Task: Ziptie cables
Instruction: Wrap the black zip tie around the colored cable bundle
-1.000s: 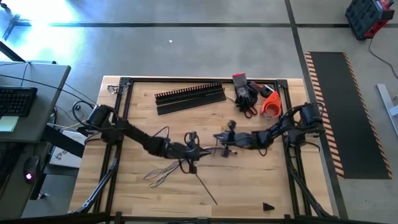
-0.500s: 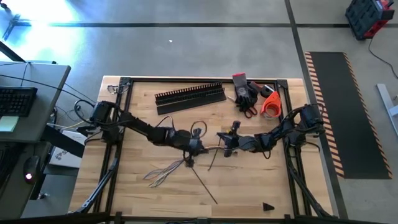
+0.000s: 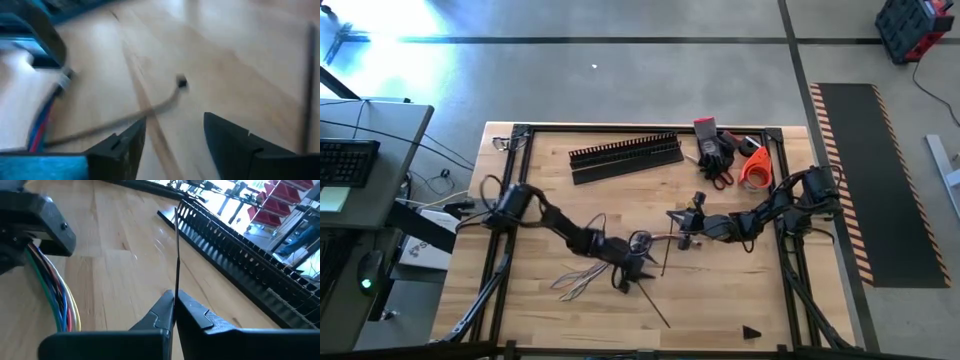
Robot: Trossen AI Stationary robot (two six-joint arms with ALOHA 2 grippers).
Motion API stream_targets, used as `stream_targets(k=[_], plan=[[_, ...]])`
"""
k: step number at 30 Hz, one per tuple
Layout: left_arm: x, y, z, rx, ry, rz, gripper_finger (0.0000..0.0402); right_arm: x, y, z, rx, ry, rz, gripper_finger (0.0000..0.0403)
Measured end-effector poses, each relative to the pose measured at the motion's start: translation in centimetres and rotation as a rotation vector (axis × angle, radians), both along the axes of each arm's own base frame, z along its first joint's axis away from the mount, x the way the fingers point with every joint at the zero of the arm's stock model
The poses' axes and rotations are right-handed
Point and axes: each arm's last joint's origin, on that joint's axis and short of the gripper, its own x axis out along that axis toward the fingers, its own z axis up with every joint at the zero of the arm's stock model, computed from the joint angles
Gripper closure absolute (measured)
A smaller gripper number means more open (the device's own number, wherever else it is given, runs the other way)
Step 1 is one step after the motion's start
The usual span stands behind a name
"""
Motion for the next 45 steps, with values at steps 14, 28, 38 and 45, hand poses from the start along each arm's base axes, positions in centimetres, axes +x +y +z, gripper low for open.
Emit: stream_targets(k=[14,28,38,45], plan=[[2.8,-1.5,-2.7,-0.143,-0.070,0.157,0.0247,0.1,0.1,0.2,0.012,-0.015,0.039,0.0403],[2.3,-2.2,-3.3,-0.083,0.016,0.117,0.0256,0.1,0.2,0.2,0.019,-0.017,0.048,0.0403],[2.6,-0.8,-3.4,-0.095,0.020,0.188,0.0315,0.1,0.2,0.2,0.023,-0.027,0.048,0.0403],[2.9,-0.1,-3.4,-0.108,0.022,0.234,0.0360,0.2,0.2,0.4,0.021,-0.038,0.048,0.0403]])
